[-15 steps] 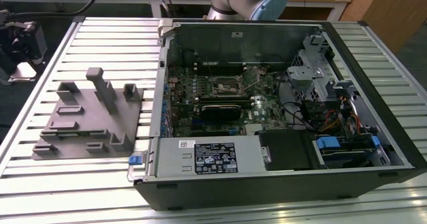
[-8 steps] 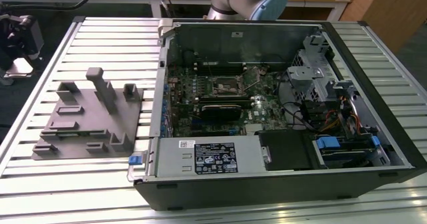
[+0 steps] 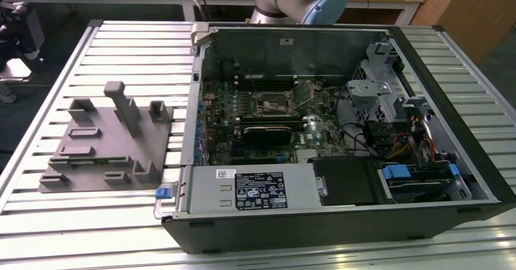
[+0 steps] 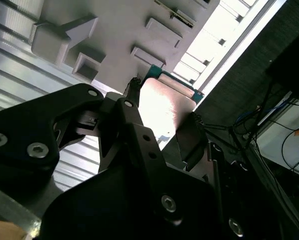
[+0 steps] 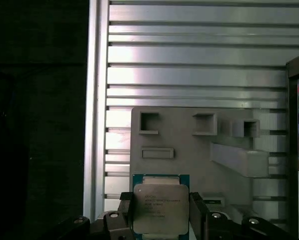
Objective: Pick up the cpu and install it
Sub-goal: 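Pick up the cpu and move it towards the insertion slot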
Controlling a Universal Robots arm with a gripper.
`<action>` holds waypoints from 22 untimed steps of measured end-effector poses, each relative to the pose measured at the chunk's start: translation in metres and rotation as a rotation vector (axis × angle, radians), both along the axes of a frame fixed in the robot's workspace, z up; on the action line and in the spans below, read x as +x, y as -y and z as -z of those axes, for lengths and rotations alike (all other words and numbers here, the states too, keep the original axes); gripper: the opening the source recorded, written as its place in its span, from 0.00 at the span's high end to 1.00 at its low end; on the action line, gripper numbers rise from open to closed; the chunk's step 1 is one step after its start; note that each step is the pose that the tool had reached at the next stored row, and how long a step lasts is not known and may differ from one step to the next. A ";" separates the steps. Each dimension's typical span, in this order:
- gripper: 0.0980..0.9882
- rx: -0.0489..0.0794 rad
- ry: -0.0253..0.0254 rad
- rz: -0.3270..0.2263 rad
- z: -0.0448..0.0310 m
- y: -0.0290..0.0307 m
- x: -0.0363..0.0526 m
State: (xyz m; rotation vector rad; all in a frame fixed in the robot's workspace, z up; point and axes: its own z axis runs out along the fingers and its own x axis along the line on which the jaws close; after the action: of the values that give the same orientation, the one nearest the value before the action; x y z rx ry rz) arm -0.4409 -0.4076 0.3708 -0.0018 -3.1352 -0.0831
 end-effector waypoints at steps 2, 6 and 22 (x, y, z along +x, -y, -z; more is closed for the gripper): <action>0.51 0.000 -0.0002 0.000 -0.0050 -0.0002 0.0000; 0.51 0.000 -0.0001 0.000 -0.0150 -0.0007 0.0000; 0.51 0.005 -0.0001 0.000 -0.0327 -0.0008 0.0065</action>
State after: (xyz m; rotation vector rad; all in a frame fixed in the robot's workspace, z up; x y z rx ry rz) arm -0.4344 -0.4069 0.4034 -0.0018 -3.1348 -0.0911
